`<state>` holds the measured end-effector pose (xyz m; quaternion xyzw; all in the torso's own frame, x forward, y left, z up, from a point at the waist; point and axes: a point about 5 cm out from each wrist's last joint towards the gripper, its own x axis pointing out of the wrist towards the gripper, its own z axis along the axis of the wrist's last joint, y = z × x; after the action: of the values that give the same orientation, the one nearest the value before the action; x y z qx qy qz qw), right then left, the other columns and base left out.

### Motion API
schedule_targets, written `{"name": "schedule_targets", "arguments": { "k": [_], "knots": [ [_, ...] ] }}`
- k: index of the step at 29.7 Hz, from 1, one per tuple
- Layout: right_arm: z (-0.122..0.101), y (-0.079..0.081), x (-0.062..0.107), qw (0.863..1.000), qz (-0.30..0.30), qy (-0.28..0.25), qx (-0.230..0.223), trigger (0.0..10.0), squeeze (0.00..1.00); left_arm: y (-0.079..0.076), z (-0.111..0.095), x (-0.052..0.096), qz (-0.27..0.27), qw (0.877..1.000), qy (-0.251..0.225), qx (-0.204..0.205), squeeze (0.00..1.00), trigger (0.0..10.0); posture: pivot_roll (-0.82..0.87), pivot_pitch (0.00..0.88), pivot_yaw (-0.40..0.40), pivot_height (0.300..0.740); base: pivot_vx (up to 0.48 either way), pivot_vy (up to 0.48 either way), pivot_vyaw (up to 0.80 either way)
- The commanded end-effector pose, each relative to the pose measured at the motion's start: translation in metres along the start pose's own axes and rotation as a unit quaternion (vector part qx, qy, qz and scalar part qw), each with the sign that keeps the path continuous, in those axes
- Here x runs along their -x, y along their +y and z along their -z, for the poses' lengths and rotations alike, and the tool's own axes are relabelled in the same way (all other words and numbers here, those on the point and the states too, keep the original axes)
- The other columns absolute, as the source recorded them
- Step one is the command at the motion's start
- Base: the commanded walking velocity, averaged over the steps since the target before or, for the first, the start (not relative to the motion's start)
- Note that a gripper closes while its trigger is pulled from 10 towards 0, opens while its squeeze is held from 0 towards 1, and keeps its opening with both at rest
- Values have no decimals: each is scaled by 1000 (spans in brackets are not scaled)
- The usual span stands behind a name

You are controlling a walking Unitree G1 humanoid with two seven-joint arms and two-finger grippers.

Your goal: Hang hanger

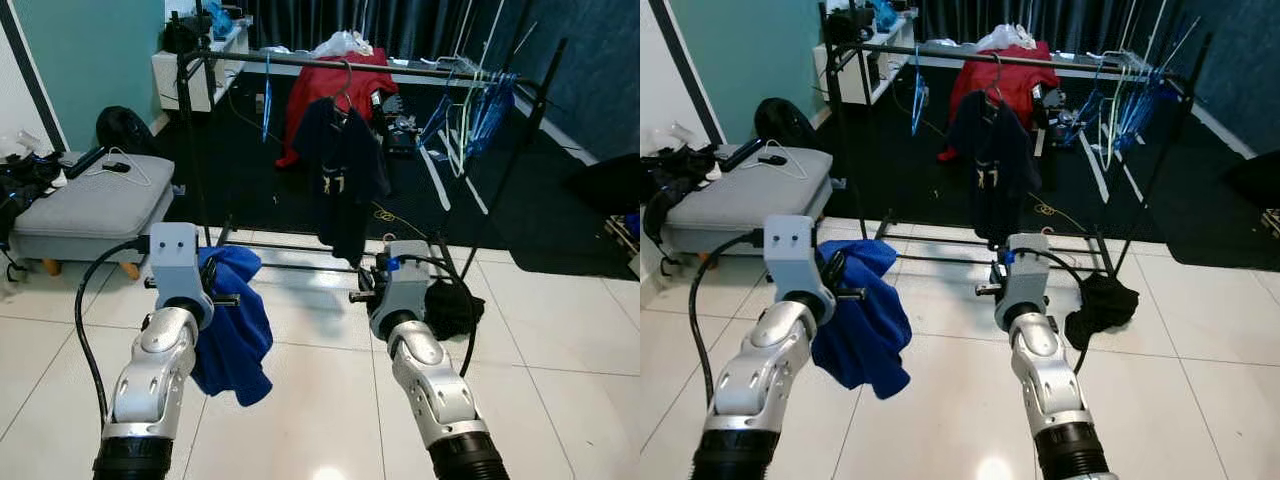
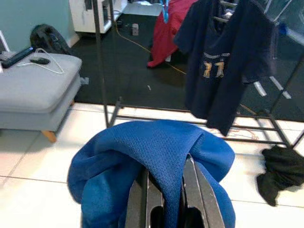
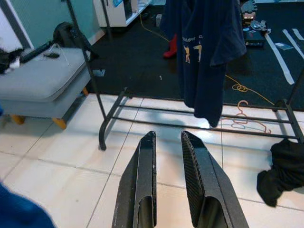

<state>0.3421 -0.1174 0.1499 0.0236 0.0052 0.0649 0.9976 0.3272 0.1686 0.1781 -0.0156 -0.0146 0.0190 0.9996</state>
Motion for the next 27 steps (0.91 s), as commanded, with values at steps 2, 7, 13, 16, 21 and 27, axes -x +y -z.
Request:
{"name": "schedule_targets", "arguments": {
  "k": [2, 7, 13, 16, 21, 27],
  "knots": [
    [3, -6, 0, 1000, 9, 5, 4, 10000, 0, -2, -1, -3, -2, 1000, -4, -4, 0, 10000, 36, 92, -35, 740, 135, 0, 0],
    [3, -6, 2, 1000, 14, 6, -1, 10000, 0, 4, 2, 0, -20, 1000, -2, -13, 0, 10000, 38, 88, -35, 740, 0, 0, 0],
    [2, -6, -2, 1000, 13, 8, 0, 10000, 0, 5, -1, -4, -20, 1000, -7, -21, 0, 10000, 43, 104, -41, 740, 0, 0, 0],
    [3, -5, -3, 1000, 12, 8, 2, 10000, 0, 6, -1, -3, -21, 999, -7, -25, 0, 10000, 40, 99, -38, 740, 0, 0, 0],
    [1, -3, -5, 1000, -2, 11, 10, 10000, 0, 8, -3, -5, -19, 999, -9, -30, 0, 10000, 36, 122, -38, 740, 0, 0, 0],
    [7, -3, -3, 999, -6, 29, 14, 10000, 0, 8, 0, -3, -19, 999, -5, -26, 0, 10000, 31, 93, -37, 740, 0, 0, 0]
  ]
}}
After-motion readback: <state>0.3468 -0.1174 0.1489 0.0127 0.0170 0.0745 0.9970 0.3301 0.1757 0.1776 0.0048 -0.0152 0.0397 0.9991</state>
